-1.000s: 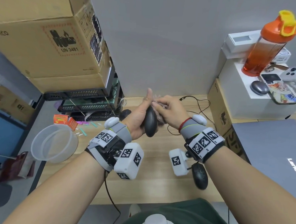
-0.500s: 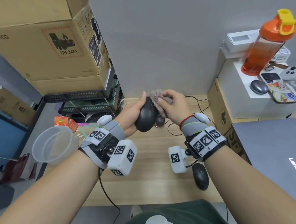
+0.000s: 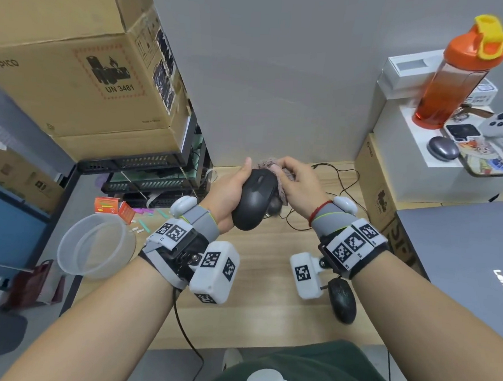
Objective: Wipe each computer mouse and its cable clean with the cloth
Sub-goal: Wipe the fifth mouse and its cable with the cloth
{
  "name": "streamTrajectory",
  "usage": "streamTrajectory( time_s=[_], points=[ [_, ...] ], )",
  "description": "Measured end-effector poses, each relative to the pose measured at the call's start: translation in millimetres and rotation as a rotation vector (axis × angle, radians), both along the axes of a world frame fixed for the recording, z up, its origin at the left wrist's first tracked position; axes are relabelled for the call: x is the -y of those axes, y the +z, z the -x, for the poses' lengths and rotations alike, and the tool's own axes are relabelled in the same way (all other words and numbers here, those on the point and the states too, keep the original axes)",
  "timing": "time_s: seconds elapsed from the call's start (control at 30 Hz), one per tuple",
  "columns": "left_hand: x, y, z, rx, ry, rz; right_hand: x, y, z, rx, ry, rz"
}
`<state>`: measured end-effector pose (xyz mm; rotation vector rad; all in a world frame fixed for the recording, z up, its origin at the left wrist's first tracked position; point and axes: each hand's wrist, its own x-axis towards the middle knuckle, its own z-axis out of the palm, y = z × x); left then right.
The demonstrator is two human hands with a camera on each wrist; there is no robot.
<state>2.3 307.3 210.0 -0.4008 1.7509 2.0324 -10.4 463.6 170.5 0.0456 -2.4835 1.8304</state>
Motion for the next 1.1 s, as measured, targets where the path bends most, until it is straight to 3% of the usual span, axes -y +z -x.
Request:
streamTrajectory(
  time_s=[0.17,0.3,0.4,0.5,0.6,0.7,0.83,0.9,1.03,1.1],
  points=[
    [5.0,0.4,6.8,0.027,0.122,0.029,7.4,-1.1,-10.6,0.064,0.037,0.076],
    [5.2,1.0,8.4,0.092,0.226,-0.008,17.4,7.0,-20.8,0.148,0.117,0.365],
    [5.2,1.4,8.6,0.093,0.255,0.052,17.7,-0.4,-17.6,0.111,0.076,0.258],
    [-1.2,1.7,3.7,0.11,0.177,0.111,14.8,-8.0,-8.5,0.089,-0.073,0.179],
    [-6.7,-0.5,2.1,0.098,0.126,0.159,14.4,0.6,-6.4,0.009,-0.101,0.164],
    [-2.3,-0.5,8.5,0.097,0.197,0.132,14.0,11.4,-14.6,-0.094,0.056,0.143],
    [7.7,-5.7,17.6,0.133,0.206,0.122,7.9,18.9,-20.7,-0.047,0.356,0.065],
    [6.3,-8.5,16.3,0.14,0.137,0.103,6.8,20.2,-12.6,-0.048,0.292,0.129],
    [-6.4,-6.4,14.6,0.143,0.092,0.081,8.4,18.8,8.3,-0.122,-0.098,0.055],
    [-6.6,-4.6,21.3,0.141,0.142,0.043,13.2,18.5,6.3,-0.153,-0.064,0.07]
  ],
)
